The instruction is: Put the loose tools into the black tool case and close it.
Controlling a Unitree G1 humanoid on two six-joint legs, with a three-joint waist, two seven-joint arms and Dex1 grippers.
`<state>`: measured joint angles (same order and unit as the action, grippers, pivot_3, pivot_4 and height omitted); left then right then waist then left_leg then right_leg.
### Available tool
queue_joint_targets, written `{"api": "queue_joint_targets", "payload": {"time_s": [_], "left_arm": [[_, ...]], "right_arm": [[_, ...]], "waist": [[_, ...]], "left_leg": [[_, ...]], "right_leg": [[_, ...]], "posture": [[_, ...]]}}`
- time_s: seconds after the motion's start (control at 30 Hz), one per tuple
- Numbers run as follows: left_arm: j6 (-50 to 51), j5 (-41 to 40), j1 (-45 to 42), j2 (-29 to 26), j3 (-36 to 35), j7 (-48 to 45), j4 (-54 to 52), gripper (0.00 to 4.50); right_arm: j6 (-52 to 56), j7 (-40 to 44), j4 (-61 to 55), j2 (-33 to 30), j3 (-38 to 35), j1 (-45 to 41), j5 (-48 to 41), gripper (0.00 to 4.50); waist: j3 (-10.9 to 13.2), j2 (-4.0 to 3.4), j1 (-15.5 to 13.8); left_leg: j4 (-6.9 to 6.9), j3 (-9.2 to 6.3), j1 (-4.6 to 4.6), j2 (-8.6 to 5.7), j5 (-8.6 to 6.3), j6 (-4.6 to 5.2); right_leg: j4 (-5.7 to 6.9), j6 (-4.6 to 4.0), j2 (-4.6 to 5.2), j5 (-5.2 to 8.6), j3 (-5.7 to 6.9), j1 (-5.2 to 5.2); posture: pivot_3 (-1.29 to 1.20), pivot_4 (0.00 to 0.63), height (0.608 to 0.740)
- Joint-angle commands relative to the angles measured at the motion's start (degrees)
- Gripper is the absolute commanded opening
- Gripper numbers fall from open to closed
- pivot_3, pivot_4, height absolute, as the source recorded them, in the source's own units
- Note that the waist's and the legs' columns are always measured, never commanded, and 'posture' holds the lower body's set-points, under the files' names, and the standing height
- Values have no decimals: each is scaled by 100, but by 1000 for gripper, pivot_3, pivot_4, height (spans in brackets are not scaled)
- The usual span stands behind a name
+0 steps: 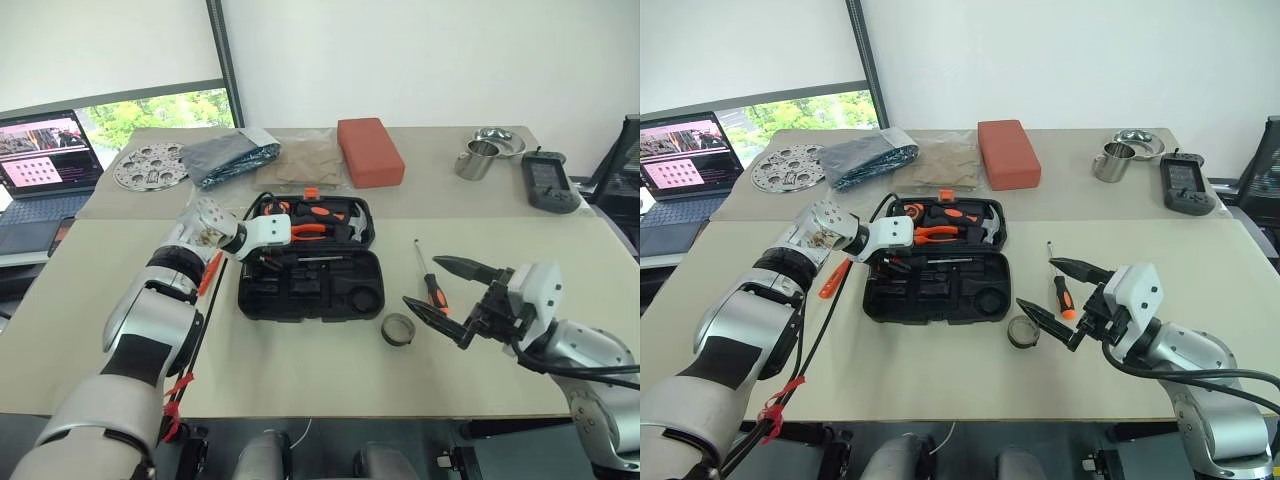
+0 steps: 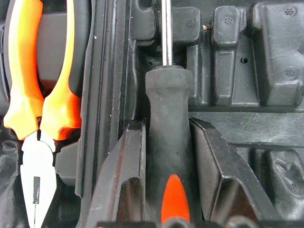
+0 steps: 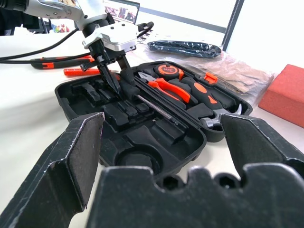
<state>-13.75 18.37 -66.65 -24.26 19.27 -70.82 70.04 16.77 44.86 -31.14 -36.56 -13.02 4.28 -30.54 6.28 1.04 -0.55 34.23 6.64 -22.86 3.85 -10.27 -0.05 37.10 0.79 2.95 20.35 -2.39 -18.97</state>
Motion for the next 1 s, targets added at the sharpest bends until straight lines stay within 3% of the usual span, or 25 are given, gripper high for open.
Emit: {"api": "queue_joint_targets", "payload": {"time_s": [0.03, 0.1, 0.43, 0.6, 0.7, 0.9, 0.97, 1.0], "left_arm": [[-22, 47, -68, -68, -50, 441, -281, 3062], [74, -87, -70, -83, -171, 439, -512, 3730], [752, -606, 289, -407, -568, 342, -2242, 3730], [2100, -1371, 670, 67, -1318, 1107, -3068, 3730], [3186, -1838, 1213, 527, -1863, 1923, -3851, 2976], [4204, -2012, 2689, 1270, -2100, 3363, -5562, 621], [4106, -1910, 2991, 1434, -2040, 3738, -5777, 123], [4036, -1887, 3041, 1507, -2082, 3946, -5734, 123]], "right_arm": [[-176, -43, -209, 36, -75, 18, 2, 4500], [-189, -59, -229, 40, -107, 61, 9, 4500], [-194, -81, -277, 51, -116, 146, 1, 4500], [-244, -101, -275, 99, -92, 193, 32, 4500], [-262, -138, -298, 141, -98, 220, 44, 4500], [-324, -211, -365, 240, -68, 346, 82, 4500], [-341, -217, -366, 252, -45, 350, 95, 4500], [-331, -222, -365, 258, -38, 328, 83, 4500]], "waist": [[0, 0, 0], [1, 0, -11], [0, -6, 18], [-1, -8, 9], [-5, -13, 3], [-6, -15, 33], [-5, -14, 6], [-5, -14, -1]], "left_leg": [[0, -1, -1, 0, 0, 0], [1, -4, -4, 0, 1, 0], [4, -12, -27, 12, 7, -9], [5, -19, -27, 19, 10, -13], [8, -24, -27, 16, 10, -12], [11, -33, -28, 19, 20, -30], [12, -33, -26, 18, 21, -31], [14, -35, -26, 16, 21, -30]], "right_leg": [[0, 0, 0, 0, 0, -1], [0, 0, -1, 0, 0, -1], [-3, -1, -28, 0, -18, -11], [-1, -1, -39, 0, -22, -9], [-2, 0, -38, 0, -29, -2], [2, 0, -48, 0, -41, -3], [1, -1, -48, 0, -43, 2], [0, 0, -48, 0, -45, 5]], "posture": [[0, 150, 740], [0, 150, 740], [0, 150, 740], [0, 150, 740], [0, 150, 740], [0, 150, 740], [0, 150, 740], [0, 150, 740]]}}
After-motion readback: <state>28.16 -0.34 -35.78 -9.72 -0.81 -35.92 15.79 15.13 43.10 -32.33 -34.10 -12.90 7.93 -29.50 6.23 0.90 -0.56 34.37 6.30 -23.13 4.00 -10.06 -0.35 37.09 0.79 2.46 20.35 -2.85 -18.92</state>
